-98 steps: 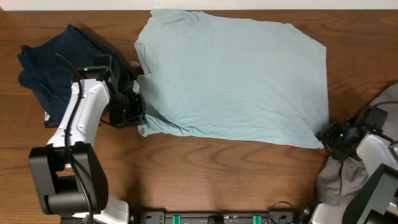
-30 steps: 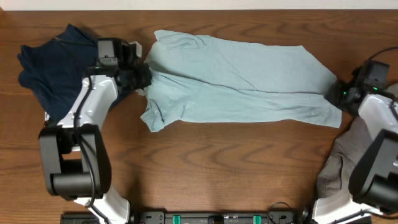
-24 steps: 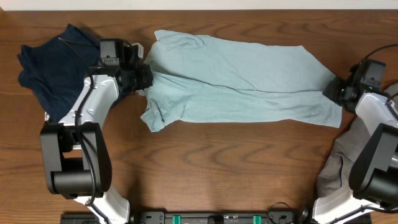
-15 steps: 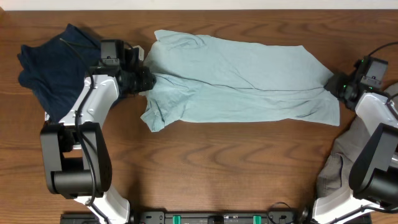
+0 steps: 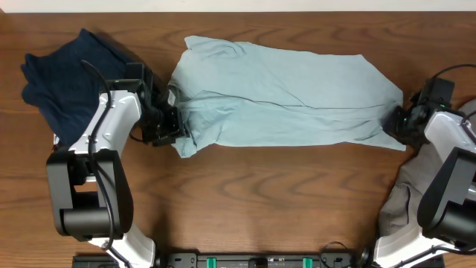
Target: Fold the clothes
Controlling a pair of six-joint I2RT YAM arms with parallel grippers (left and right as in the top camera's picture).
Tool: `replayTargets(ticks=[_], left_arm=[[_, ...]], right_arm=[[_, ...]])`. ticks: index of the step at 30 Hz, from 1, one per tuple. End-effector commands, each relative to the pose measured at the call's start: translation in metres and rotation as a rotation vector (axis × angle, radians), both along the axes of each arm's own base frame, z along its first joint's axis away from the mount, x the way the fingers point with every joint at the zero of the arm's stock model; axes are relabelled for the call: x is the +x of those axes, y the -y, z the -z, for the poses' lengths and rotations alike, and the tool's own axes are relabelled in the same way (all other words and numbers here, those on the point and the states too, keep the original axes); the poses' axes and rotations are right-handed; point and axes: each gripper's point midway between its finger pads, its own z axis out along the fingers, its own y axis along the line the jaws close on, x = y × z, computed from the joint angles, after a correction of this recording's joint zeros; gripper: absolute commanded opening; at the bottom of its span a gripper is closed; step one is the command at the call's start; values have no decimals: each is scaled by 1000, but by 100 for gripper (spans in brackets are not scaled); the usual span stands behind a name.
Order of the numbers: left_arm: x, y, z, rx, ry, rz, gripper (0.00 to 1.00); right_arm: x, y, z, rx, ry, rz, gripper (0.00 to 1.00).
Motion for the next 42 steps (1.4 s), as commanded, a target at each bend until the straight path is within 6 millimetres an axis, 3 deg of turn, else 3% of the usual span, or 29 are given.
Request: replayTargets(ticks=[1, 10, 12, 14, 17, 19, 28, 32, 36, 42], left_arm=[[-5, 5, -4, -6, 12, 31, 44], [-15, 26, 30, -4, 48, 99, 44], [-18, 21, 39, 44, 53, 109, 43], [-19, 10, 44, 115, 48, 109, 31], [-24, -7, 48, 207, 25, 106, 12], [-31, -15, 49, 245, -8, 102, 6], [-81, -46, 43, 364, -235, 64, 6], [-96, -49, 35, 376, -301, 82, 6], [-101, -55, 32, 409, -315, 89, 6], [-99, -65, 31, 471, -308, 78, 9]], right_arm=[[-17, -2, 16, -44, -69, -31, 15], [-26, -5, 24, -38, -92, -31, 14], [-26, -5, 24, -38, -93, -31, 9], [-27, -5, 24, -38, -95, -31, 3], [-33, 0, 25, -68, -122, -22, 1], [-39, 9, 25, -114, -154, -7, 1], [-50, 34, 24, -176, -183, 32, 1], [-58, 49, 24, -175, -194, 66, 1], [-68, 63, 24, -167, -201, 116, 1], [-70, 66, 25, -153, -197, 130, 1]])
